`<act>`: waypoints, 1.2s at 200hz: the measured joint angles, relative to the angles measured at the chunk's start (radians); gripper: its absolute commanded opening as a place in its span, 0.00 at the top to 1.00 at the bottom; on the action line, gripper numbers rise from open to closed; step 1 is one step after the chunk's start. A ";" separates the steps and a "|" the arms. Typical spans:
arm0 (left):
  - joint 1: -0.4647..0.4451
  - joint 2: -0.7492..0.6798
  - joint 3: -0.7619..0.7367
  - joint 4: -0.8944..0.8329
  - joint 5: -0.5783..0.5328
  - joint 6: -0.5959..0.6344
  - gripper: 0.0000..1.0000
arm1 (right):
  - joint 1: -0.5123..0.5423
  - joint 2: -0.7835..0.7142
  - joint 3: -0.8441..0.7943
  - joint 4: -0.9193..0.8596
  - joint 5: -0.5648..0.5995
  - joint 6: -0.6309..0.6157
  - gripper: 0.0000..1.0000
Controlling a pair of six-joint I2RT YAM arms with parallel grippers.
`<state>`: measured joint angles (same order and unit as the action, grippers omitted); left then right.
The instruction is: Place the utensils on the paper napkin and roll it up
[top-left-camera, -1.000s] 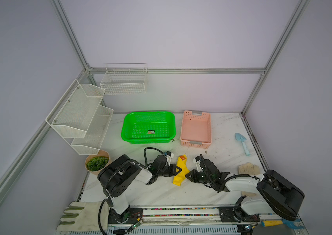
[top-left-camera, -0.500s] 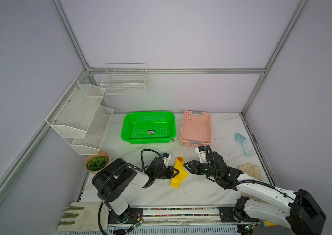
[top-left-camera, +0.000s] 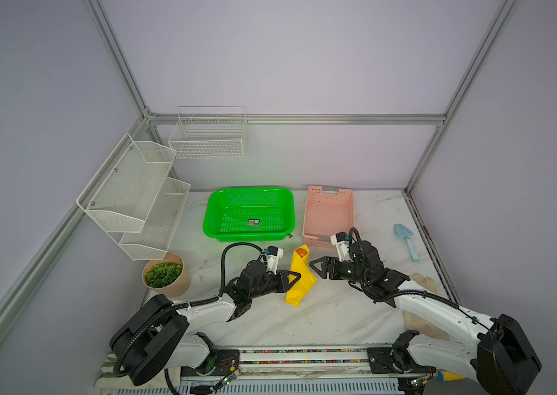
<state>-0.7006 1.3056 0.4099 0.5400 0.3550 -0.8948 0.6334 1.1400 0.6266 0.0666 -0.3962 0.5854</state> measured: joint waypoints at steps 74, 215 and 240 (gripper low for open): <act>0.000 -0.069 -0.017 -0.002 0.012 0.000 0.92 | -0.023 0.000 -0.005 0.056 -0.170 -0.111 0.15; 0.000 -0.152 -0.063 0.141 0.146 0.019 0.93 | -0.034 0.090 -0.002 0.238 -0.445 -0.149 0.45; 0.000 -0.146 -0.071 0.159 0.159 0.016 0.93 | -0.034 0.095 0.001 0.264 -0.471 -0.140 0.65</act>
<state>-0.7006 1.1591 0.3386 0.6991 0.5137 -0.8783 0.5999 1.2354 0.6273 0.3305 -0.8669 0.4454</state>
